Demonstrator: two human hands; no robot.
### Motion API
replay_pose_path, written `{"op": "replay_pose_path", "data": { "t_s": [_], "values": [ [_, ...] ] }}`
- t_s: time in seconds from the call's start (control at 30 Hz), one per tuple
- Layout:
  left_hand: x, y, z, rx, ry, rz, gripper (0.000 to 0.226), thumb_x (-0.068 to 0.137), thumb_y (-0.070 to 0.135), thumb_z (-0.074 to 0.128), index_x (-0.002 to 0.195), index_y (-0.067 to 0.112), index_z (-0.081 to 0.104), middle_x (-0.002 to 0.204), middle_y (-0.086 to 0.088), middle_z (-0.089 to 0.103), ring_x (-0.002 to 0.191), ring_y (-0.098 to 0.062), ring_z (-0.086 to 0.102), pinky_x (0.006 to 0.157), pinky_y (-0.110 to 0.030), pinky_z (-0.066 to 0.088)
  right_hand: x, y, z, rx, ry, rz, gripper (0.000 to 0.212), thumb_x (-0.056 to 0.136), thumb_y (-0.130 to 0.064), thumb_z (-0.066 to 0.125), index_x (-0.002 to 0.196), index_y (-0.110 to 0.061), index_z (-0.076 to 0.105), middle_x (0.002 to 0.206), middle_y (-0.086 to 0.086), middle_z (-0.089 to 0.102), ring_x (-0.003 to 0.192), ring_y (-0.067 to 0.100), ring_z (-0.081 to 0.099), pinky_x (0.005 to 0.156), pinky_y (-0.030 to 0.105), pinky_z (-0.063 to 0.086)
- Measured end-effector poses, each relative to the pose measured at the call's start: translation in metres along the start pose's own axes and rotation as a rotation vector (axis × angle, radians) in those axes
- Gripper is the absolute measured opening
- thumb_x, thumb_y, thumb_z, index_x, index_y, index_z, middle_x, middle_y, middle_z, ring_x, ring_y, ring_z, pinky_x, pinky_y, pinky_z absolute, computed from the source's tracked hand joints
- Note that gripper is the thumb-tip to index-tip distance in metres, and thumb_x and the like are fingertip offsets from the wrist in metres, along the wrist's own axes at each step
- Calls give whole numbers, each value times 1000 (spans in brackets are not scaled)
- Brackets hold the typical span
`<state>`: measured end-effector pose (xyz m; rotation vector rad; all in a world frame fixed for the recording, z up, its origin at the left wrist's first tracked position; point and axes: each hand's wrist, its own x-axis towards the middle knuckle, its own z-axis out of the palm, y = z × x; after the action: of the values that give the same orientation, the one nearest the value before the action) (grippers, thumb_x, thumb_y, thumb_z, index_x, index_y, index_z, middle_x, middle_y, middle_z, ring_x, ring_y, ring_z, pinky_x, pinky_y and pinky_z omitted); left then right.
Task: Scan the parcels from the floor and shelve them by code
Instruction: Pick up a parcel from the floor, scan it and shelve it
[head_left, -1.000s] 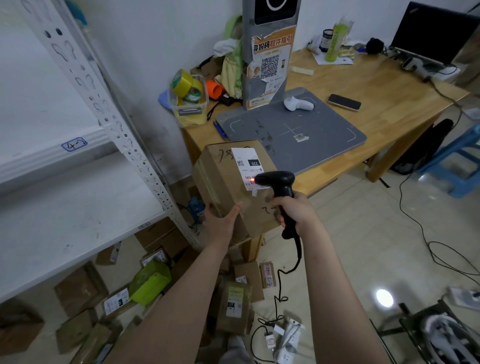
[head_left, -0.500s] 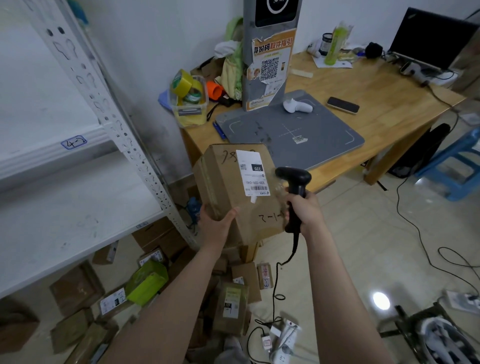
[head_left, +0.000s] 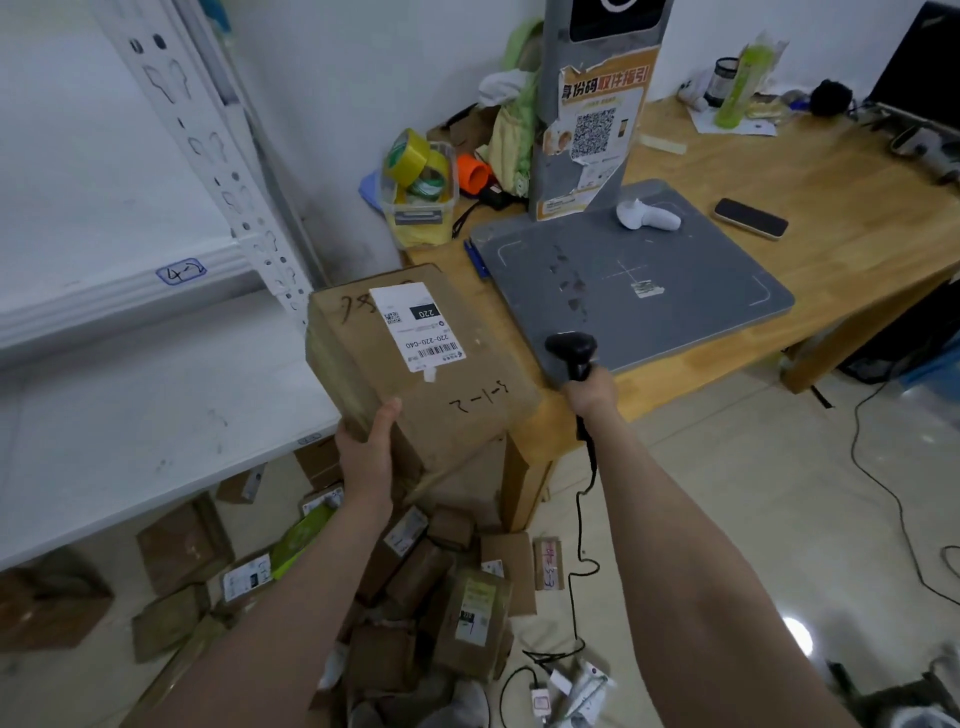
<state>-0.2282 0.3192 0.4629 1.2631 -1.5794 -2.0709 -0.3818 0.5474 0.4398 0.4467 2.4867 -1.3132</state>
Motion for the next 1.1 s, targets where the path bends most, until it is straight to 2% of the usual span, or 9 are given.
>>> {"op": "replay_pose_path", "data": {
  "t_s": [0.07,0.2,0.47,0.57,0.7,0.83,0.97,1.1],
  "values": [
    [3,4,1,-35,-4,-25,90,79,50,76,152,19,34,145,-5,49,129,-29,51,111,-51,41,13,-5,6,-43,-10,-22,36,91,-4,56,126,-4,57,115,19,64,110,37,60,78,35,45],
    [10,11,4,-55,-19,-56,110,48,69,74,143,23,45,134,-6,59,119,-31,58,106,-55,46,34,-11,22,-76,-15,-25,42,92,-7,56,134,-8,52,121,17,63,114,36,59,90,42,49],
    [21,10,-2,-104,-4,-94,106,47,66,77,141,25,50,130,-5,64,116,-31,62,102,-56,49,50,2,43,-165,59,17,58,88,-4,56,144,-17,45,133,15,55,118,35,56,98,50,52],
    [22,9,-2,-85,5,-93,105,51,65,75,144,23,47,133,-6,61,119,-32,60,104,-58,47,49,2,45,-240,92,5,55,89,-6,58,142,-12,45,140,16,47,125,36,50,103,50,48],
    [21,5,-1,-67,38,-80,101,57,59,72,146,20,44,134,-6,60,118,-30,59,106,-55,47,46,5,48,-316,114,15,58,84,-14,67,137,-13,42,140,15,44,128,37,46,104,52,44],
    [22,-4,-6,-37,46,-83,78,81,50,71,147,20,43,135,-8,58,118,-31,57,106,-54,46,39,5,49,-312,163,45,65,82,-22,72,136,-13,38,142,15,39,135,35,35,107,50,34],
    [20,-10,-14,-27,49,-108,65,90,42,67,147,20,43,132,-8,58,115,-30,58,104,-54,47,18,-3,51,-230,350,20,68,76,-27,75,132,-10,40,138,17,41,133,36,34,104,48,33],
    [13,-12,-25,-52,74,-130,67,90,42,67,147,19,42,135,-7,56,116,-30,56,106,-55,46,-16,-8,63,-30,565,-117,57,74,-22,72,125,-9,51,131,14,52,124,32,44,99,45,39]
  ]
}}
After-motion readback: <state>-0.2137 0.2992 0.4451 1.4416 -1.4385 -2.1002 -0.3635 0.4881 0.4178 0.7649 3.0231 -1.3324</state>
